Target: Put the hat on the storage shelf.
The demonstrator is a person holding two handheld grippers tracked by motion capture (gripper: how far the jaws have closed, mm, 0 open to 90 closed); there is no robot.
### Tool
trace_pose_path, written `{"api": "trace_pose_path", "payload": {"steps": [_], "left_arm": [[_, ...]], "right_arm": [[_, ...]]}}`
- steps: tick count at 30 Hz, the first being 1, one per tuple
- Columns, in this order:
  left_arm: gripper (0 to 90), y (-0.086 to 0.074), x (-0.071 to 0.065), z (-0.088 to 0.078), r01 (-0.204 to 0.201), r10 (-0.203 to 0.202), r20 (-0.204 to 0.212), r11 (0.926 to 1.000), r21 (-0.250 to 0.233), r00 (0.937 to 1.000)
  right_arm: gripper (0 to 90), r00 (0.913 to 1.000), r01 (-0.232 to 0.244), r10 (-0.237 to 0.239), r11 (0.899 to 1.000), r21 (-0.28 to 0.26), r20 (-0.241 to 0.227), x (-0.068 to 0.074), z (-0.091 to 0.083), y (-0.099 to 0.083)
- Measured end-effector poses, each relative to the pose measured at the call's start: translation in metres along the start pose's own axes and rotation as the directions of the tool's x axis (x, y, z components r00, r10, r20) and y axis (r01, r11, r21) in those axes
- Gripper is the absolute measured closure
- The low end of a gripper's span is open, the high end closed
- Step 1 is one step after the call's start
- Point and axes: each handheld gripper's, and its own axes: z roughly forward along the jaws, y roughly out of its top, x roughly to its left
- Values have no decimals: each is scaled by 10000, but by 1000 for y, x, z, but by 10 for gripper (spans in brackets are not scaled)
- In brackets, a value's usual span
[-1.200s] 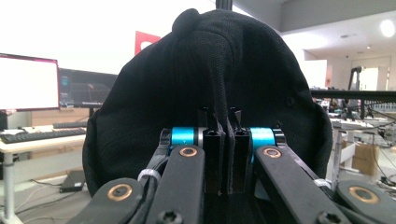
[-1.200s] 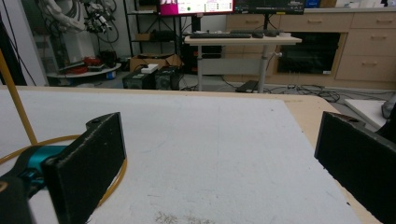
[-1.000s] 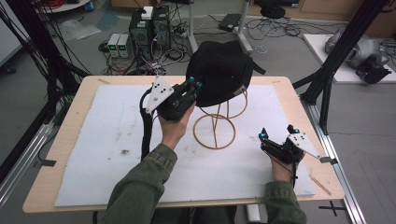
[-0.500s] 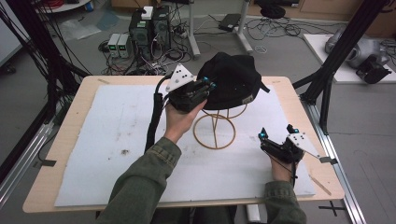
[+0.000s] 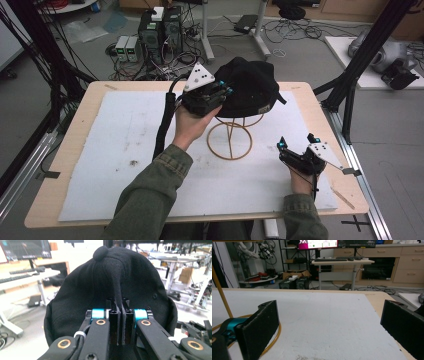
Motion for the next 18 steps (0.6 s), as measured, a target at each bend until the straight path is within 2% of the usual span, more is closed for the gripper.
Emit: {"api": "trace_pose_path", "payload": {"steps": [1, 3, 8, 11, 14, 18], "left_arm": [[874, -2, 0, 3, -28, 27, 32, 9990, 447, 10000], [873, -4, 0, 4, -20, 15, 77, 9981, 611, 10000], [863, -6, 1, 6, 137, -139, 35, 9981, 605, 9999], [857, -7, 3, 7, 271, -261, -130, 9962, 822, 9996], [840, -8, 5, 6, 419, -415, -59, 9939, 1024, 9991], [809, -13, 5, 3, 456, -455, -35, 9939, 1000, 9990]], "right_arm": [[10, 10000, 21, -21, 10000, -11, -17, 0, 0, 0], [10, 10000, 69, -69, 10000, -3, -46, 0, 0, 0], [10, 10000, 20, -20, 10000, -10, -4, 0, 0, 0], [9, 10000, -3, 3, 10000, 2, 1, 0, 0, 0], [10, 10000, 26, -26, 10000, -22, -11, 1, 0, 0], [9, 9999, 106, -106, 9999, -26, -22, 0, 0, 0]]}}
